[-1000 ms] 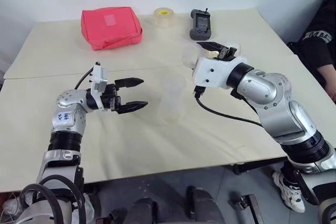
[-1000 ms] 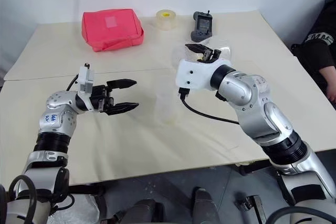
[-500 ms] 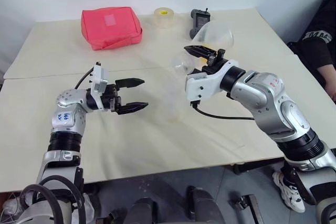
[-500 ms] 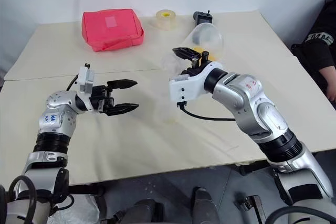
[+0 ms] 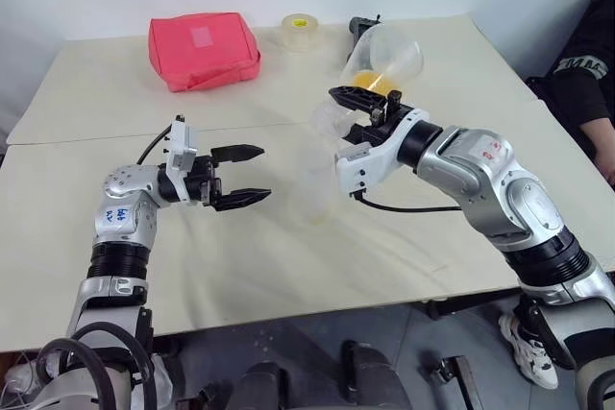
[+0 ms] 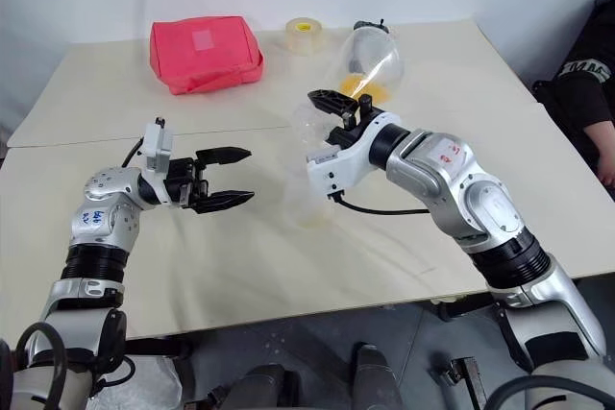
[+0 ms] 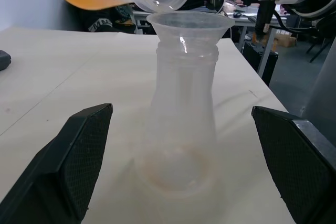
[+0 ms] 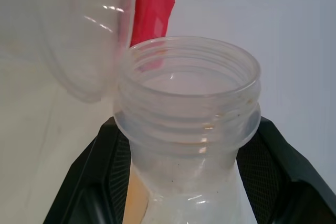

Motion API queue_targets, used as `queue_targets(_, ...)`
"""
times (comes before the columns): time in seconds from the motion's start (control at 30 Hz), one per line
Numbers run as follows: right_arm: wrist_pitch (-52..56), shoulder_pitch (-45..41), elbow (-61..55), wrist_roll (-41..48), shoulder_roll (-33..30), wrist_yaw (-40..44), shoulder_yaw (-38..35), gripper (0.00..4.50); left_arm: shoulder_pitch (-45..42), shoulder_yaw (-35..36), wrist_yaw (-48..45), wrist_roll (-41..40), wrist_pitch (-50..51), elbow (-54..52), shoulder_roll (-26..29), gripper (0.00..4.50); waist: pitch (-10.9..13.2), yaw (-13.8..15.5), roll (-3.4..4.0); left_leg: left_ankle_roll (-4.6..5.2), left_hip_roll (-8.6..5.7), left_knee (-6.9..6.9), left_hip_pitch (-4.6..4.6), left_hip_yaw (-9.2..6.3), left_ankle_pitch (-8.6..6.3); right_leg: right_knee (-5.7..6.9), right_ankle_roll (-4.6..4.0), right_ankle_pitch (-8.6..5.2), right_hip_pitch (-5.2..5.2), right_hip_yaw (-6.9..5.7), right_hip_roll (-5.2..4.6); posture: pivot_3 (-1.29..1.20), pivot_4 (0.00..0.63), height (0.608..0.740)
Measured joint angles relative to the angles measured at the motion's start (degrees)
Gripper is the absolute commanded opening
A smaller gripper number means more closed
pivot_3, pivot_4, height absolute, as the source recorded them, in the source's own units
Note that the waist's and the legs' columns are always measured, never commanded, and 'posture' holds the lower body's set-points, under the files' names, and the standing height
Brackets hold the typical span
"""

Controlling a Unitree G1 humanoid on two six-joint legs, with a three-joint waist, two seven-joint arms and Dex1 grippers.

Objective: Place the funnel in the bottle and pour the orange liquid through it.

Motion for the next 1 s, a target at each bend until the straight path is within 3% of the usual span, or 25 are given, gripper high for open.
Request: queue_targets(1.0, -8.6, -1.6, 2.3, -5.5, 0.0, -2.5, -0.8, 2.42, 3.8, 2.6, -0.5, -3.9, 2.0, -4.3, -0.6, 4.50, 0.0, 0.0, 0.00, 0.00, 0.01, 0.01, 0.00, 0.00, 0.00, 0.00, 0.00, 0.00, 0.00, 0.00, 0.00, 0.00, 0.150, 0.740)
